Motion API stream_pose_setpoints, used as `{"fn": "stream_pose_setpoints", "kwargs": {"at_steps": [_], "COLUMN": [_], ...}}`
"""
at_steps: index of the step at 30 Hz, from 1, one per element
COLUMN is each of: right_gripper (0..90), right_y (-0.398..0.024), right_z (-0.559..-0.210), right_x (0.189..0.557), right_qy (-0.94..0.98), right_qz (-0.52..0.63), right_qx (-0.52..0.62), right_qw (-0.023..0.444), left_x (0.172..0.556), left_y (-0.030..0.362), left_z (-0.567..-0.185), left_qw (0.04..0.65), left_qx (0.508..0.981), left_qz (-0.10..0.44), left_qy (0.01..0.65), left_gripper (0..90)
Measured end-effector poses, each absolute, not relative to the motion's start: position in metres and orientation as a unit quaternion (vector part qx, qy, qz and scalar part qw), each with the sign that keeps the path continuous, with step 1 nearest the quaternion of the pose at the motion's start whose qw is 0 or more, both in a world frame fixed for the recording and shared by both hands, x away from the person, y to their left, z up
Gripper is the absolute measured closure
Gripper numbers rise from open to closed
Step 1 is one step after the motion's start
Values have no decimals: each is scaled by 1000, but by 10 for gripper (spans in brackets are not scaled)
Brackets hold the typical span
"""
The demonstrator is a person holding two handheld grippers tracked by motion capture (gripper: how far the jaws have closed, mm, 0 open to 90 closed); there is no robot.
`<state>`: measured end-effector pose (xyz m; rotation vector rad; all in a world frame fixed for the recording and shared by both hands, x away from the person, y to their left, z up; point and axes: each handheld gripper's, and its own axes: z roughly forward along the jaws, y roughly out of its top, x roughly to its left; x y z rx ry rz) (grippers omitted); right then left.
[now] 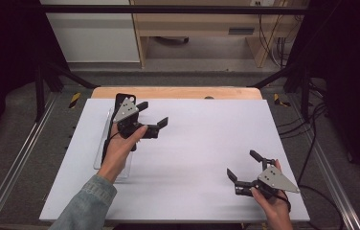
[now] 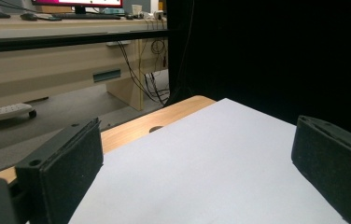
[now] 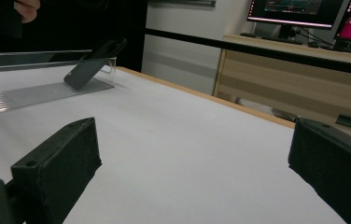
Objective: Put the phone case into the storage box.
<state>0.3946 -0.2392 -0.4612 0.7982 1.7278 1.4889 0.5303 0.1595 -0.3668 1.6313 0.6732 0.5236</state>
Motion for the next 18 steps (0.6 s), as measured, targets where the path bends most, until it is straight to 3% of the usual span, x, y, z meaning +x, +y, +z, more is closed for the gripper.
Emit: {"fn": "stream_pose_setpoints", "kwargs": {"at_steps": [18], "right_gripper": [24], "right_y": [-240], "right_z": [-461], "right_x": [395], "right_qy": [668], "right_qz": [576], "right_qx": [309], "right_qw": [355], "left_x": [514], "left_y": [172], "left_z": [-356], "left_qw": [610], "left_qx": [702], "left_qz": [237], "left_qy": [282], "left_gripper": [16]}}
